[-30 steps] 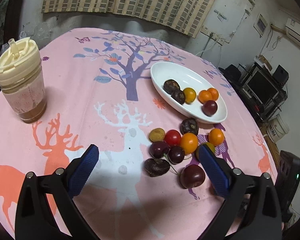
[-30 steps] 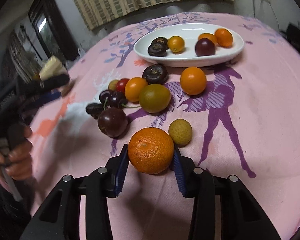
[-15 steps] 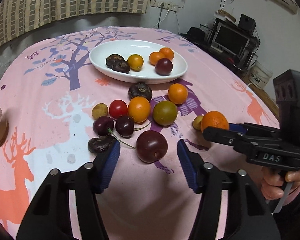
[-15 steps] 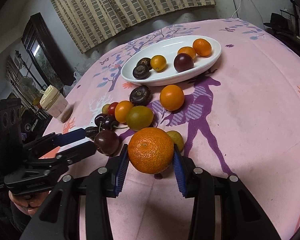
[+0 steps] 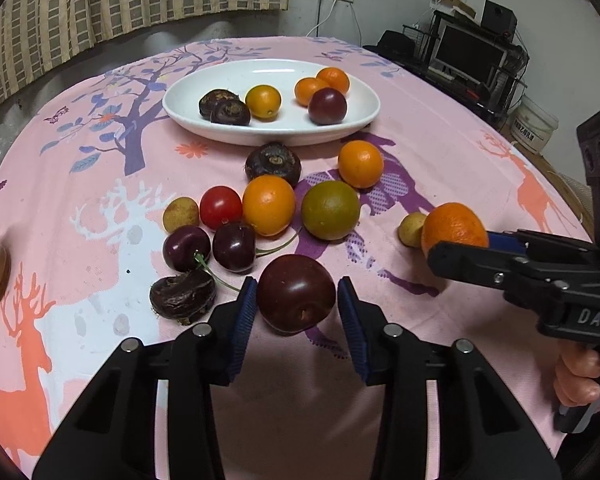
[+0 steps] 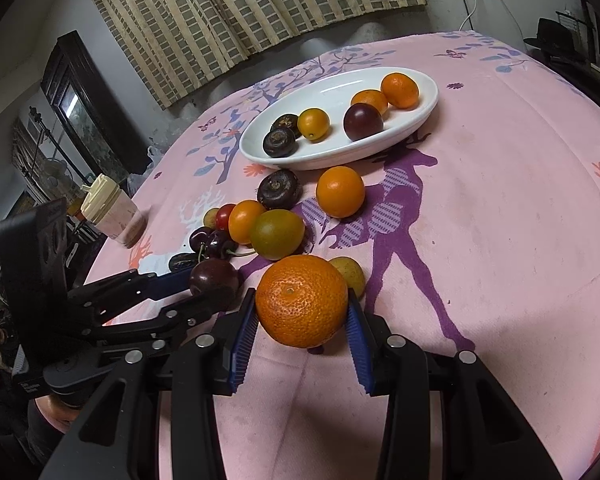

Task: Organize fruits
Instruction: 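Grasp a dark plum with the left tool while the right tool grasps an orange, place both on plate, then grasp a mangosteen with the left tool while the right tool grasps an orange, carry both to plate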

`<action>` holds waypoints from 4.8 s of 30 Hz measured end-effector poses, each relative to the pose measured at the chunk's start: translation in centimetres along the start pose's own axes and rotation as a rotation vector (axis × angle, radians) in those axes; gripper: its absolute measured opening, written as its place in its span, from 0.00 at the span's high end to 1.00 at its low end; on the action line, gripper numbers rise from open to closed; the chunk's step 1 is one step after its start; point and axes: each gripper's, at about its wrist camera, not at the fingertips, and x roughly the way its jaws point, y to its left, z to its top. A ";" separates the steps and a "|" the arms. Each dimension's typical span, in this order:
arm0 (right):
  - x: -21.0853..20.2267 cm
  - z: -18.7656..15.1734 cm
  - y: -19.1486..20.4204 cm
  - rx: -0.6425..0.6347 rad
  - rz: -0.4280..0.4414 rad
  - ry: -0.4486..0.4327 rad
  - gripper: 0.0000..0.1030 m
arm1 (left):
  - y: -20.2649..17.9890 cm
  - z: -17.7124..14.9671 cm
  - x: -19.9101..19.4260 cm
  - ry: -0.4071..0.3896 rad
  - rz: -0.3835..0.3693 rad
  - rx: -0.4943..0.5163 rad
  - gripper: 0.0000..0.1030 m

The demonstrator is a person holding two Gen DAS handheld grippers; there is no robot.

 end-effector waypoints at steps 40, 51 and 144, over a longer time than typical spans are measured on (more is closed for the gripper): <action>7.7 15.5 -0.3 -0.182 -0.123 -0.147 0.42 | 5.8 18.9 6.7 -0.103 0.192 -0.106 0.29; 3.3 10.5 0.7 -0.159 -0.093 -0.153 0.37 | 7.7 9.4 -1.2 -0.174 0.237 -0.208 0.09; 5.8 11.9 1.4 -0.227 -0.020 -0.047 0.37 | 9.2 15.3 1.6 -0.139 0.095 -0.248 0.06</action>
